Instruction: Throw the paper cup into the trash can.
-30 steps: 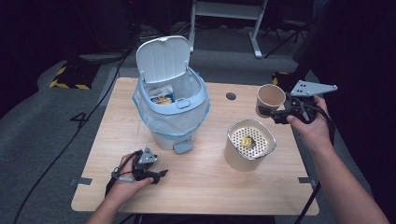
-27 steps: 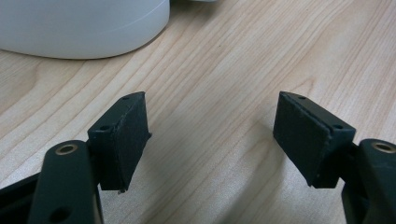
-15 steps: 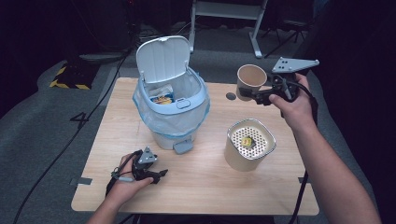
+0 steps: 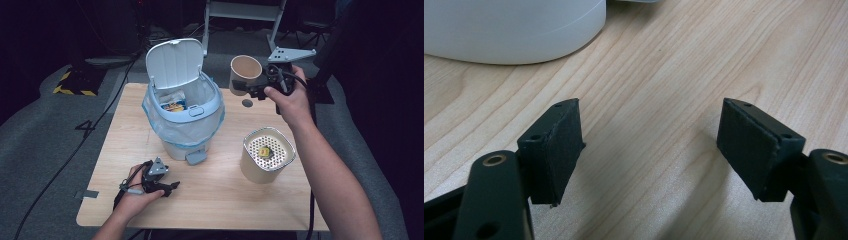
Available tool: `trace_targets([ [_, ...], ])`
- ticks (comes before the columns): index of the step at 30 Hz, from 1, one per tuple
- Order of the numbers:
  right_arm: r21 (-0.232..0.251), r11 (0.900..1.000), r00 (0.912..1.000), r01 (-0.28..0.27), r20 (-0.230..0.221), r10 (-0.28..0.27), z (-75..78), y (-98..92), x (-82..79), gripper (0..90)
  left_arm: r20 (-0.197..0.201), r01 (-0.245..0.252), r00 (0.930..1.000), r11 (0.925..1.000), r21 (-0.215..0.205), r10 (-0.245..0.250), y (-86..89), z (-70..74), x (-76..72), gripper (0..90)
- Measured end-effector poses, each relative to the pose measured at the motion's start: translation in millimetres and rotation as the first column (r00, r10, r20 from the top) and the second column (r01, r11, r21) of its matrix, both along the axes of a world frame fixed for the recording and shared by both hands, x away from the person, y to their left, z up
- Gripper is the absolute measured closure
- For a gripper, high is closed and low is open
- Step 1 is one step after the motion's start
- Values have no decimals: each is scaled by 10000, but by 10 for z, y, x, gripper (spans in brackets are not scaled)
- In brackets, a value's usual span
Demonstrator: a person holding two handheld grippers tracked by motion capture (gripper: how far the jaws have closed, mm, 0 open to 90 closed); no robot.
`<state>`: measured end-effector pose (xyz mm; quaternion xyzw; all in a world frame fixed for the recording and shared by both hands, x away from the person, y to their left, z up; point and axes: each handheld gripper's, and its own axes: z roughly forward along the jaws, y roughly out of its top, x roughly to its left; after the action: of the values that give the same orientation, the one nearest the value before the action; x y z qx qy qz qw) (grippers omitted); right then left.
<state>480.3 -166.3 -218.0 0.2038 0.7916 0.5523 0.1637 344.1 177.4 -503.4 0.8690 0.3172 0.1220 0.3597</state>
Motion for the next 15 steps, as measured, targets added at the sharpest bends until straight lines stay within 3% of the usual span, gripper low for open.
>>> trace_targets([
  [5,250,9997,10000,48,-18,-47,17,204,72,291,-32,-5,10000,10000,-15,5,-1,-1,-1,266],
  [15,253,9997,9997,37,-250,-31,-21,615,209,286,-38,4,10000,10000,-31,-4,0,-2,1,266],
])
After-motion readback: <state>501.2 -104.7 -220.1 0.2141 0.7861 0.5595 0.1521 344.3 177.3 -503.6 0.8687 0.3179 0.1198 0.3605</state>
